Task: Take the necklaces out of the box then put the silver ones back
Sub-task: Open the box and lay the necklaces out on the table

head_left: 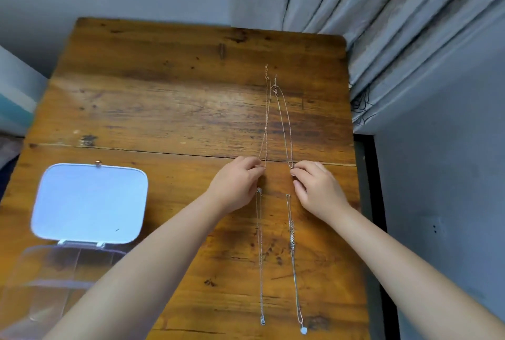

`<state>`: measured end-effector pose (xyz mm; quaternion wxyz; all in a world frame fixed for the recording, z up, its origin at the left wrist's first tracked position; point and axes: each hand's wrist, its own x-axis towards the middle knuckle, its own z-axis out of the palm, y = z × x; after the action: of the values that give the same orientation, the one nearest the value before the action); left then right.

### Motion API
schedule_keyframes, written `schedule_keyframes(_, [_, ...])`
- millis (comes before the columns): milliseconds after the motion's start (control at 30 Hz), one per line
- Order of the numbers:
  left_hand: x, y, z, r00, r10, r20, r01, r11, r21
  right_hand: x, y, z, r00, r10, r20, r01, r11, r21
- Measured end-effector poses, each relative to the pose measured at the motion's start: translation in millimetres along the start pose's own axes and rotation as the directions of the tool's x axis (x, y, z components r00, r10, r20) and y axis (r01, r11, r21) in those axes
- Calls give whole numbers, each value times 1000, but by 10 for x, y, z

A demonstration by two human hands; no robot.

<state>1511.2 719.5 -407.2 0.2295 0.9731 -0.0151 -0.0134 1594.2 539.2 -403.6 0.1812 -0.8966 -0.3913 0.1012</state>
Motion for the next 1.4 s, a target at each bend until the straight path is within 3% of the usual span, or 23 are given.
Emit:
schedule_keyframes(200, [-692,-40,-296,965,-231,-124,222,971,-86,-11,-456,-60,996,43,-81,-33,992,122])
schedule_keyframes(367, [-1561,-304,-695,899,-357,-254,330,933,-144,-47,-1327,109,990,-102,-94,120,970,213])
schedule_keyframes(533, [-2616,-784,-903,849,-458,-263,448,888,-100,-261,-2338,397,963,-261,-60,267,923,277])
schedule_keyframes(633, [-3077,-1033,-915,857,-484,-179,487,873,-26,-419,-2824,643,945,-318,69,288,916,281])
schedule_keyframes(700, [-3254,-1147,-903,861,-500,-89,503,864,13,-487,-3041,846,917,-301,263,257,948,189])
schedule_keyframes(767, [-3364,-1221,-889,862,-505,-53,507,859,74,-540,-3199,1074,847,-184,499,226,974,-24])
schedule_keyframes(833, [-3433,-1255,-863,866,-495,-73,500,857,122,-553,-3304,1226,786,-38,617,182,968,-172])
schedule_keyframes(967, [-3491,-1302,-767,835,-537,-123,541,841,2,-548,-3352,1406,814,106,571,40,970,-238])
schedule_keyframes(1100, [-3489,-1360,-697,828,-544,-138,536,839,-90,-570,-3345,1438,855,116,506,1,974,-225])
schedule_keyframes(1267, [-3510,-1347,-686,824,-547,-147,540,837,-88,-593,-3364,1425,864,106,491,12,973,-231])
schedule_keyframes(1400, [-3473,-1318,-729,815,-564,-131,566,824,-23,-607,-3386,1300,902,117,415,-98,993,-67])
